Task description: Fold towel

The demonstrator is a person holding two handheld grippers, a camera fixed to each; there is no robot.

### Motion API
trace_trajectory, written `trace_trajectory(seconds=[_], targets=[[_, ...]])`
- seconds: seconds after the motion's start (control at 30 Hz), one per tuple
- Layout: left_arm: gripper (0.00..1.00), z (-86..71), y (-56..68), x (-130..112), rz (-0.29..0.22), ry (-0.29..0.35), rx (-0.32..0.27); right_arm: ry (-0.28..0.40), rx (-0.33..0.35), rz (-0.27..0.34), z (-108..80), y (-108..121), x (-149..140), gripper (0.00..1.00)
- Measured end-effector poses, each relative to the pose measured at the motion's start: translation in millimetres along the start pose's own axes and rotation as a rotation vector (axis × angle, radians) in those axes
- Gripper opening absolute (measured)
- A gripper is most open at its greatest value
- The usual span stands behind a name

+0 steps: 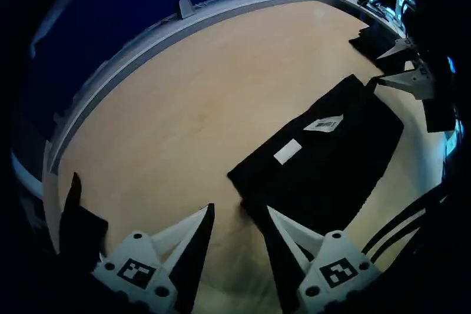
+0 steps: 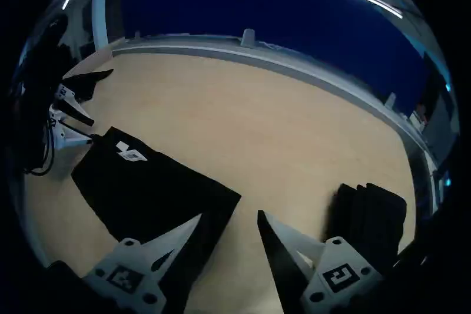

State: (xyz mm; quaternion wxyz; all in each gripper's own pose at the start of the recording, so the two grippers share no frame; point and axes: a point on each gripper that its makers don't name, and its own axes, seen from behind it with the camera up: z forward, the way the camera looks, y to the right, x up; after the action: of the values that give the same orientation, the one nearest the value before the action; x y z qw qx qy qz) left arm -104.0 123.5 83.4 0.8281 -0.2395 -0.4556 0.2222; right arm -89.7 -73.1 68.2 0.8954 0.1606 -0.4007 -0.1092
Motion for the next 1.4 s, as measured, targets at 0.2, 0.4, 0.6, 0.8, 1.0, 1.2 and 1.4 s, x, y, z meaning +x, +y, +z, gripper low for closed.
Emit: trace_trajectory(seconds=[0.2,0.4,0.6,0.8,1.0,1.2,1.4], targets=[[0.88,-0.6,-9.2,2.8,-0.017,-0.001,0.025,0.002,-0.042,-0.003,3.5,9.8,2.4,0.84],[0.9,-3.8,-17.8,7.2,-0.049,0.015,0.045,0.009,-0.059,-0.004,3.0,14.2,4.9,0.94],[0.9,-7.6,-33.5,6.2,-0.074,0.02,0.087,0.011,-0.059,0.005,-3.5,15.7,2.5,0.96],[0.9,-16.3,-35.9,4.6,-0.1,0.039,0.085,0.019,-0.045,0.011,-14.2,11.1,-3.1,0.96],[0.9,-23.2,-30.3,-3.2,-0.124,0.05,0.073,0.018,-0.038,0.012,-23.3,7.1,-10.9,0.96],[0.9,-30.7,-22.5,-14.7,-0.15,0.055,0.07,0.021,-0.029,0.011,-36.2,1.0,-16.8,0.96],[0.9,-45.5,-11.2,-32.2,-0.201,0.068,0.065,0.022,-0.023,0.008,-50.7,-5.7,-27.1,0.97]])
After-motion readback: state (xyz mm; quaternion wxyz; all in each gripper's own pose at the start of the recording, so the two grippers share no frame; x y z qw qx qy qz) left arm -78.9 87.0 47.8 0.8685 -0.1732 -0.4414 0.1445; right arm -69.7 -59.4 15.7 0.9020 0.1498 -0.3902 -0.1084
